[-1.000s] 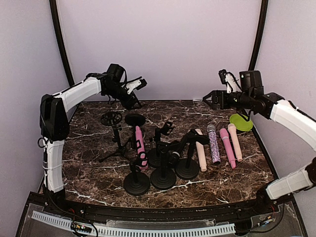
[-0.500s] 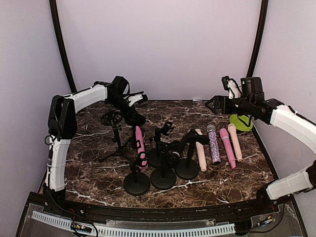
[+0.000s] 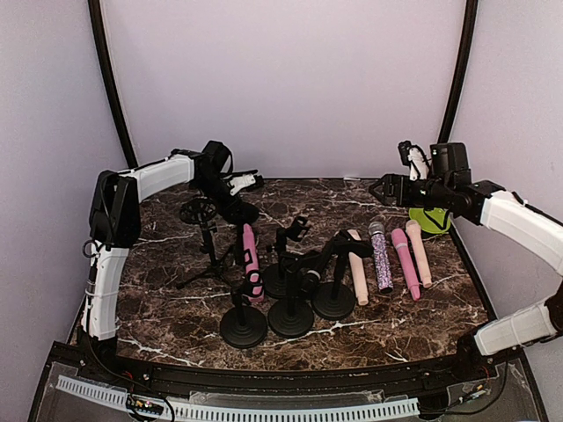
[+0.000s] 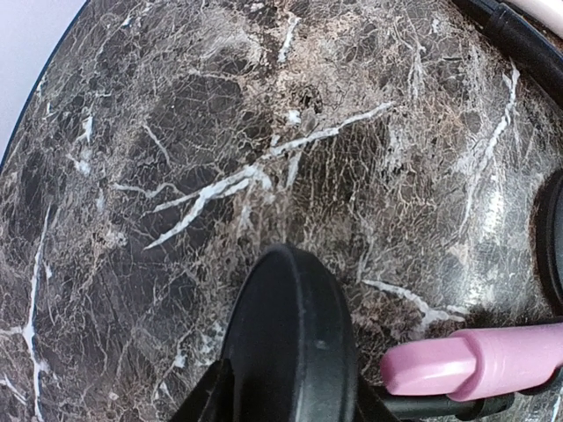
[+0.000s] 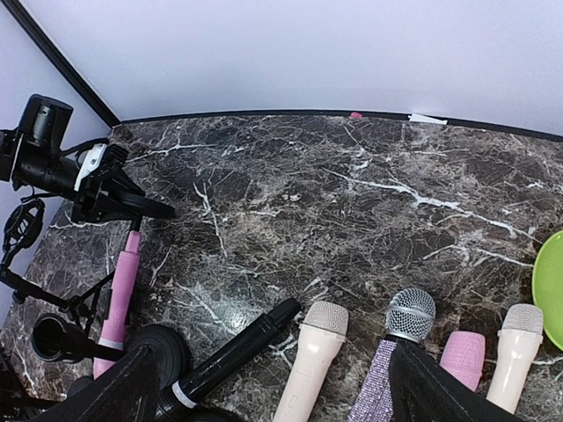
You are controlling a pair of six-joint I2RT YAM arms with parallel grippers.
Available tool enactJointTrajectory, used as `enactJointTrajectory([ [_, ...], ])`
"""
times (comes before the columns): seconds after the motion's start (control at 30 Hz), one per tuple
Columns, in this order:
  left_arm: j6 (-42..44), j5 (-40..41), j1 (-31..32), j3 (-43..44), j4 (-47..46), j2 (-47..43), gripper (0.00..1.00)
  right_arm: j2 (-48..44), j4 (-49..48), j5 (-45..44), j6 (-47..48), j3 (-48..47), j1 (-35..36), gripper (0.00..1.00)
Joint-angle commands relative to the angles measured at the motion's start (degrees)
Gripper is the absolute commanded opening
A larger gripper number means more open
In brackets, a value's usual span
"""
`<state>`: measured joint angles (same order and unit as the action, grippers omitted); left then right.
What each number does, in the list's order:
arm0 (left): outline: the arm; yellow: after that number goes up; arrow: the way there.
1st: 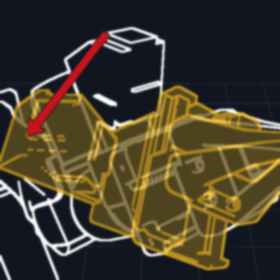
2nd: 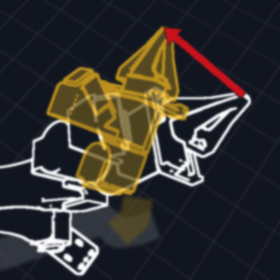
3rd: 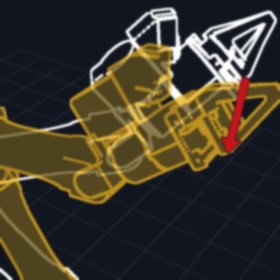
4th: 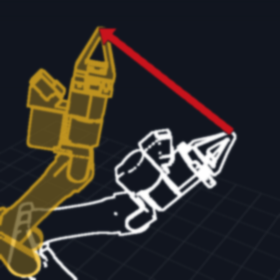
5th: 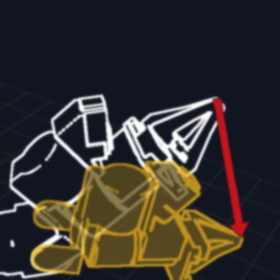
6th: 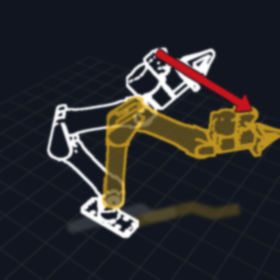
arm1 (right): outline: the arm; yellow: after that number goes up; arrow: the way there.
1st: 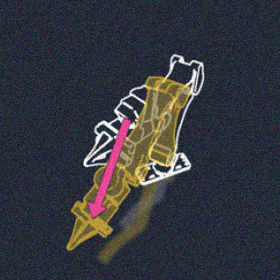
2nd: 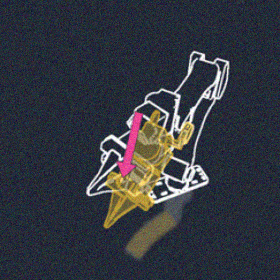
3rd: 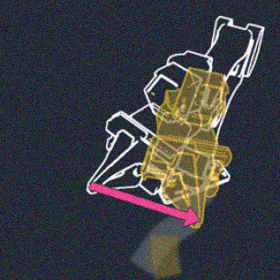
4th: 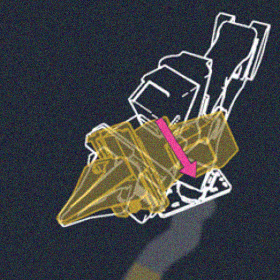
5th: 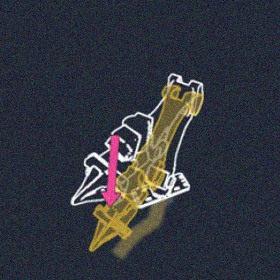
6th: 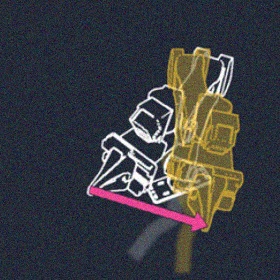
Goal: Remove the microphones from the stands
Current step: Pick up the microphone stand with the microphone from the center of the board.
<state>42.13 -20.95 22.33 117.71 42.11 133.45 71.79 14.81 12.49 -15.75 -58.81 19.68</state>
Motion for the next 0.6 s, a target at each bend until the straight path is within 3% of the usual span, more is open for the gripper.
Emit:
enactJointTrajectory([
  [0.0,0.1,0.2,-0.9,0.44,1.51,-0.34,0.34,-0.68,-3.08,0.77,-1.07,1.35,-0.76,0.91],
  [0.3,-0.18,0.3,-0.97,-1.65,3.74,-0.7,0.21,-1.34,-3.32,0.96,-1.23,2.43,-1.71,0.91],
  [0.57,0.75,3.7,-0.97,-6.22,2.65,-3.1,0.0,-1.72,-3.88,1.04,-1.75,3.23,-2.24,0.92],
])
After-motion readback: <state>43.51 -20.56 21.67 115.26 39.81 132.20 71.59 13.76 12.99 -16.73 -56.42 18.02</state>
